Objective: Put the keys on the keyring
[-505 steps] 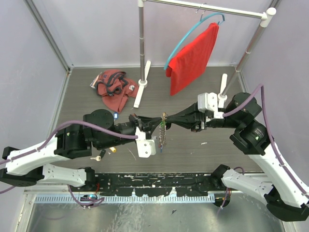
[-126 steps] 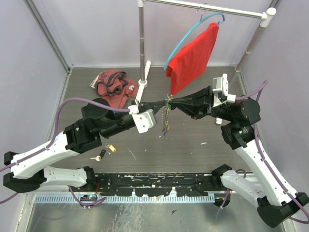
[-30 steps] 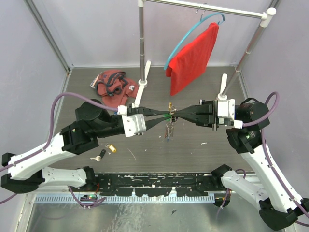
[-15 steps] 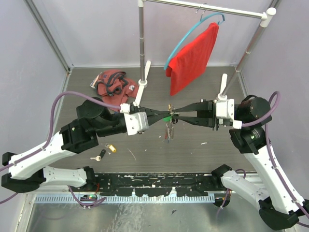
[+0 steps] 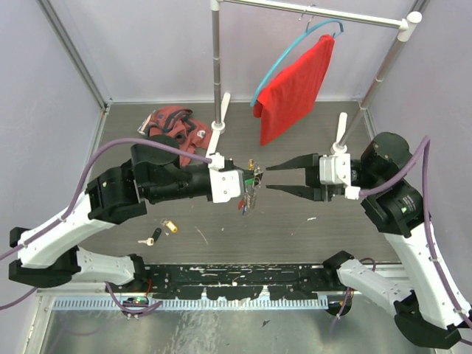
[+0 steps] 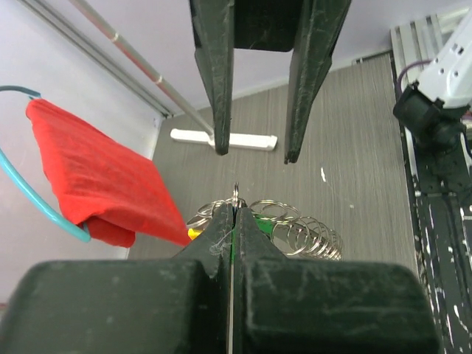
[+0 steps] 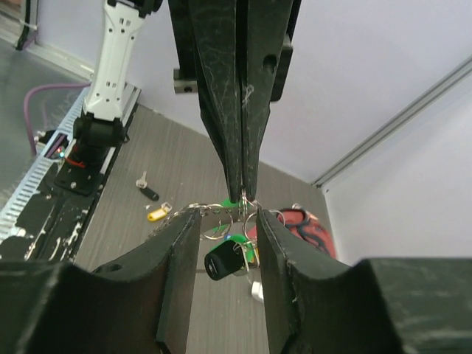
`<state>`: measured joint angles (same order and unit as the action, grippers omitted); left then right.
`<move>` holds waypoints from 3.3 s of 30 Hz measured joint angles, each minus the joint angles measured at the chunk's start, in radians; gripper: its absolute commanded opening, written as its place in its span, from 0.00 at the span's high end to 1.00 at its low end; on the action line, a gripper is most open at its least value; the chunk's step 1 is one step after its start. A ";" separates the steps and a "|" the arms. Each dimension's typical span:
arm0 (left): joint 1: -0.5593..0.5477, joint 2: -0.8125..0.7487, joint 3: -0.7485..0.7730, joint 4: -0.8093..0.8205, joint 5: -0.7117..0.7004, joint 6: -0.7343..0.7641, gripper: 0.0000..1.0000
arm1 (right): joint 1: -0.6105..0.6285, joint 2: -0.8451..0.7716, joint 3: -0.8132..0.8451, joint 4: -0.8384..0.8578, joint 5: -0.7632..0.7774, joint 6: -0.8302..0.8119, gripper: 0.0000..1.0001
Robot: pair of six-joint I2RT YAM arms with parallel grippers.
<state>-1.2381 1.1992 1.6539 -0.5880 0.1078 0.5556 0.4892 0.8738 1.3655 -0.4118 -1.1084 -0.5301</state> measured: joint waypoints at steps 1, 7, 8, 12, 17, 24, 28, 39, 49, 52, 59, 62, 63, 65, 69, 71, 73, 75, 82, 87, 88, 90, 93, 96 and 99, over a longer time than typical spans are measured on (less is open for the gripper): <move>0.000 0.015 0.028 -0.035 -0.003 0.009 1.00 | 0.000 0.008 0.006 -0.022 0.004 -0.013 0.58; 0.000 0.131 0.186 -0.245 -0.031 0.055 1.00 | 0.000 0.048 0.018 -0.126 0.031 -0.063 0.58; -0.002 0.148 0.201 -0.268 -0.037 0.061 1.00 | 0.000 0.054 0.017 -0.137 0.042 -0.067 0.59; -0.014 0.210 0.239 -0.347 -0.074 0.090 1.00 | 0.000 0.076 0.017 -0.161 0.069 -0.070 0.61; -0.028 0.252 0.272 -0.413 -0.119 0.117 1.00 | 0.000 0.087 0.014 -0.177 0.080 -0.072 0.61; -0.032 0.270 0.321 -0.451 -0.174 0.138 1.00 | 0.000 0.089 -0.009 -0.212 0.109 -0.091 0.62; -0.038 0.283 0.355 -0.486 -0.203 0.153 1.00 | 0.000 0.094 -0.024 -0.215 0.104 -0.097 0.63; -0.059 0.381 0.422 -0.662 -0.294 0.135 1.00 | 0.000 0.101 -0.113 -0.199 0.113 -0.094 0.63; -0.059 0.378 0.418 -0.697 -0.345 0.101 1.00 | 0.000 0.001 -0.386 0.136 0.150 0.177 0.63; -0.059 0.378 0.418 -0.697 -0.352 0.100 1.00 | 0.002 -0.045 -0.464 0.280 0.182 0.289 0.65; -0.059 0.378 0.418 -0.697 -0.353 0.101 1.00 | 0.059 -0.063 -0.517 0.492 0.224 0.428 0.66; -0.059 0.378 0.418 -0.697 -0.353 0.101 1.00 | 0.093 -0.058 -0.523 0.527 0.243 0.441 0.66; -0.059 0.378 0.418 -0.697 -0.353 0.101 1.00 | 0.100 -0.056 -0.523 0.533 0.248 0.444 0.66; -0.059 0.378 0.418 -0.697 -0.352 0.101 1.00 | 0.112 -0.051 -0.525 0.547 0.260 0.451 0.67; -0.059 0.378 0.418 -0.697 -0.348 0.101 1.00 | 0.118 -0.046 -0.525 0.557 0.281 0.454 0.67; -0.059 0.378 0.418 -0.697 -0.344 0.102 1.00 | 0.118 -0.043 -0.524 0.556 0.285 0.454 0.67; -0.059 0.378 0.418 -0.697 -0.341 0.103 1.00 | 0.118 -0.040 -0.525 0.552 0.288 0.452 0.67; -0.059 0.376 0.418 -0.697 -0.339 0.105 1.00 | 0.119 -0.035 -0.524 0.546 0.288 0.445 0.67; -0.060 0.360 0.414 -0.696 -0.327 0.106 1.00 | 0.119 -0.027 -0.510 0.499 0.288 0.400 0.72; -0.060 0.356 0.411 -0.695 -0.326 0.109 1.00 | 0.120 -0.022 -0.505 0.494 0.285 0.398 0.72; -0.060 0.356 0.411 -0.695 -0.326 0.109 1.00 | 0.120 -0.022 -0.505 0.494 0.285 0.398 0.72; -0.060 0.356 0.410 -0.694 -0.325 0.111 1.00 | 0.120 -0.022 -0.505 0.494 0.283 0.399 0.72; -0.060 0.356 0.410 -0.693 -0.325 0.113 1.00 | 0.121 -0.022 -0.505 0.495 0.278 0.401 0.72; -0.060 0.356 0.407 -0.692 -0.325 0.114 1.00 | 0.121 -0.022 -0.505 0.501 0.274 0.403 0.72; -0.060 0.356 0.407 -0.692 -0.325 0.114 1.00 | 0.121 -0.022 -0.505 0.510 0.268 0.406 0.72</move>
<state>-1.2980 1.5547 2.0605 -1.2800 -0.2169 0.6693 0.6098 0.8516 0.8600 0.0978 -0.8402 -0.1242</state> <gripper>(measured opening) 0.011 0.282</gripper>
